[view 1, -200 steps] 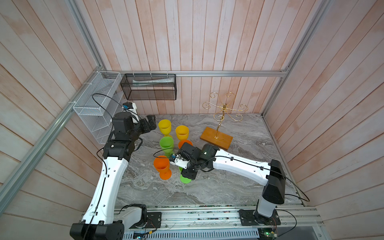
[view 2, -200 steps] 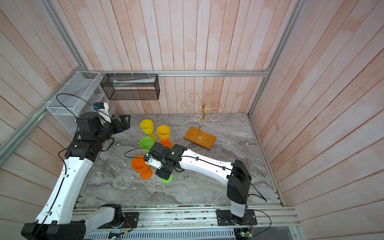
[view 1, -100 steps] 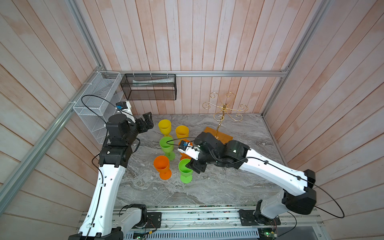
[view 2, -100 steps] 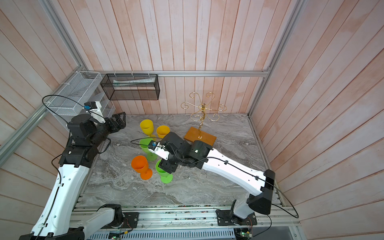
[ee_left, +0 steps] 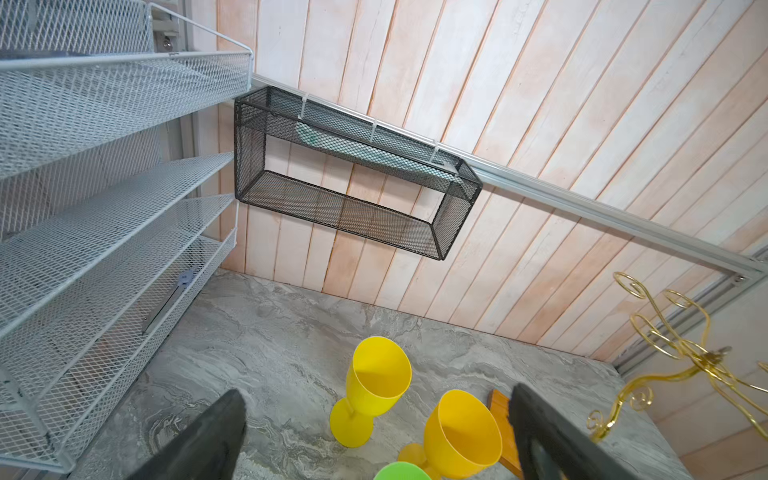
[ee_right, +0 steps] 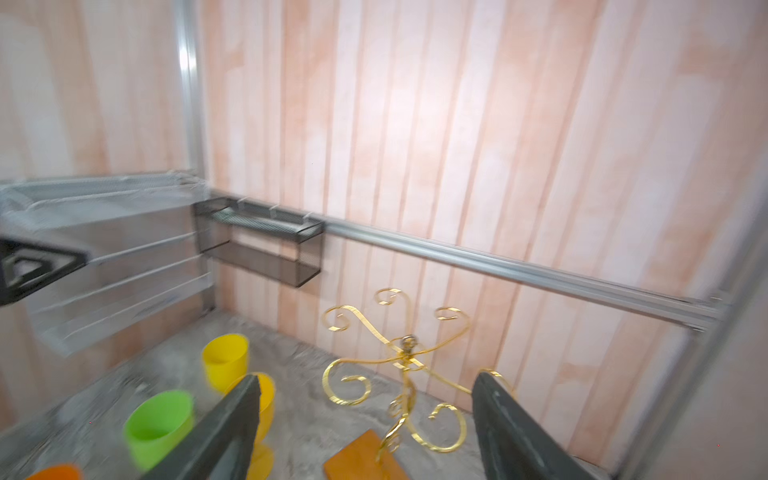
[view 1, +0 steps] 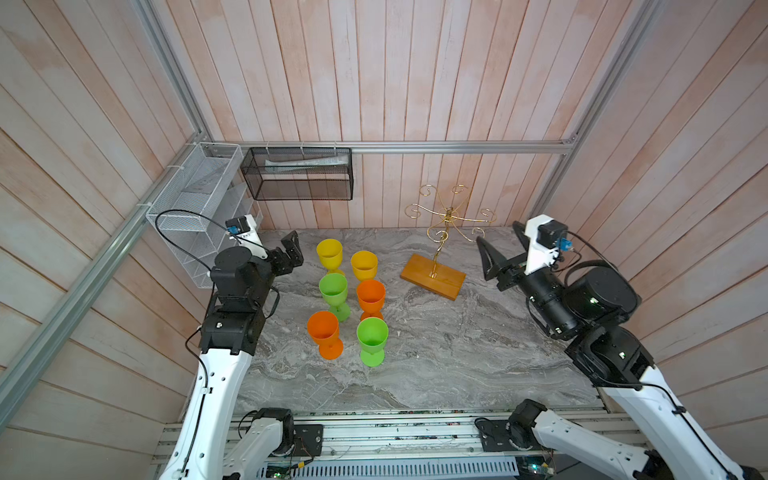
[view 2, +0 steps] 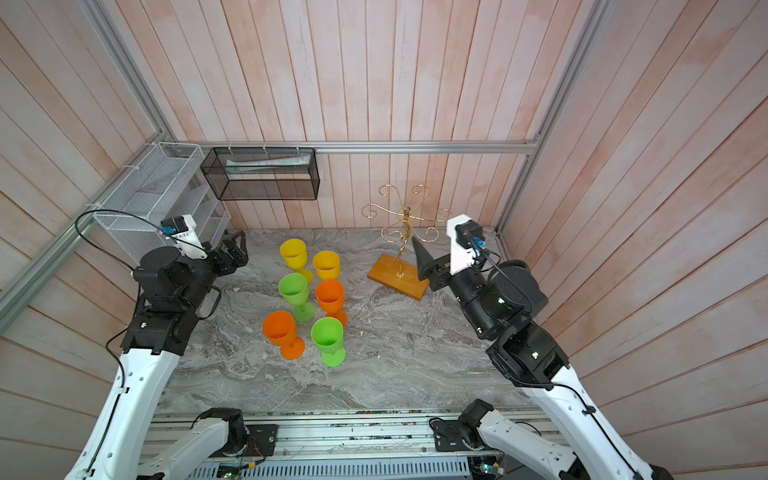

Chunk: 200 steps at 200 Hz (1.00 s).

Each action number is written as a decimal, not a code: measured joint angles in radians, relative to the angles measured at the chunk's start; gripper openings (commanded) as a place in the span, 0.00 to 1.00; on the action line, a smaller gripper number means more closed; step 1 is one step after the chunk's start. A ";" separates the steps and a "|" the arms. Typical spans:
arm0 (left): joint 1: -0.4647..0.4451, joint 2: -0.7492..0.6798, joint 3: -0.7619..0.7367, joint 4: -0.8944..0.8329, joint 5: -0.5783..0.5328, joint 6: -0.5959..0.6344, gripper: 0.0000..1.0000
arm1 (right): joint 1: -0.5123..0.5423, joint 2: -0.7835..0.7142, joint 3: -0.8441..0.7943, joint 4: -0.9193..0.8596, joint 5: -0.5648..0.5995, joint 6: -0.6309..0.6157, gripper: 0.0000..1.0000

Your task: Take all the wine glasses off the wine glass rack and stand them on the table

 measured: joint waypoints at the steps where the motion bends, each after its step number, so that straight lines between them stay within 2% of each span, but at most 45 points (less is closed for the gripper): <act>1: 0.000 -0.001 -0.004 0.002 -0.001 0.000 1.00 | -0.005 -0.002 -0.003 0.005 0.003 0.001 0.82; 35: 0.023 -0.005 -0.086 0.030 -0.038 -0.003 1.00 | -0.277 -0.056 -0.191 0.117 0.063 0.121 0.82; 65: 0.071 0.000 -0.183 0.087 -0.059 -0.031 1.00 | -0.566 -0.104 -0.433 0.206 0.016 0.285 0.82; 86: 0.091 0.023 -0.288 0.155 -0.102 -0.043 1.00 | -0.700 -0.106 -0.629 0.307 -0.009 0.378 0.82; 110: 0.108 0.051 -0.434 0.256 -0.169 -0.041 1.00 | -0.725 -0.018 -0.822 0.468 -0.007 0.399 0.81; 140: 0.127 0.132 -0.562 0.404 -0.222 0.001 1.00 | -0.725 0.208 -0.900 0.666 -0.008 0.378 0.81; 167: 0.155 0.237 -0.624 0.583 -0.204 0.061 1.00 | -0.723 0.392 -0.956 0.886 -0.008 0.345 0.78; 188: 0.162 0.304 -0.712 0.802 -0.155 0.149 1.00 | -0.723 0.465 -0.966 0.971 -0.019 0.327 0.77; 200: 0.170 0.354 -0.751 0.900 -0.109 0.186 1.00 | -0.709 0.499 -0.993 1.081 -0.039 0.298 0.78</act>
